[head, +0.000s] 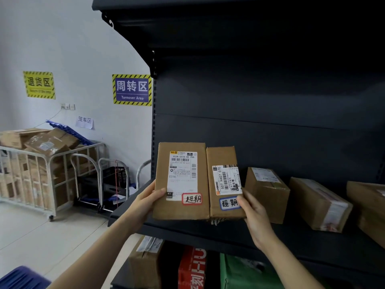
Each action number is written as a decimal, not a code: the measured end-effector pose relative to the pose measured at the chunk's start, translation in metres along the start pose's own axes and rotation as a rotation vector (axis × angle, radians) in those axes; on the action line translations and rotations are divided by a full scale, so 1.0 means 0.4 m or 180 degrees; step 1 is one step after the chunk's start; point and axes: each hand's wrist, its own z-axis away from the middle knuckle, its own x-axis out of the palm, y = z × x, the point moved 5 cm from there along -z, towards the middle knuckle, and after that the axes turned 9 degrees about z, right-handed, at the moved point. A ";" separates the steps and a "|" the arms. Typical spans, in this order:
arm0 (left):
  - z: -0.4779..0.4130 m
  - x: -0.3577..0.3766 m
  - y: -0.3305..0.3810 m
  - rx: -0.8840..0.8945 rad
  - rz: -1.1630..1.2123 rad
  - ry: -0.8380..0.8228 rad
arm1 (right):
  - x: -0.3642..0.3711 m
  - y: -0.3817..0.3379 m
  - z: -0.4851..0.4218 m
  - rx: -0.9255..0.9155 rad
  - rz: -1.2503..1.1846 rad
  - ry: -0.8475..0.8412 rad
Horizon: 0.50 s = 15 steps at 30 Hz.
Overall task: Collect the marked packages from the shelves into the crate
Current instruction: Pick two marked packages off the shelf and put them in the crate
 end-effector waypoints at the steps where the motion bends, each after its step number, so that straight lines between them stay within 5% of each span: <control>1: 0.016 -0.005 0.003 0.0029 -0.0042 0.0035 | 0.006 -0.001 0.004 -0.0023 -0.0020 -0.0048; 15: 0.278 -0.232 0.134 0.0633 -0.0713 0.1065 | 0.315 -0.050 0.034 -0.0340 -0.0093 -0.0906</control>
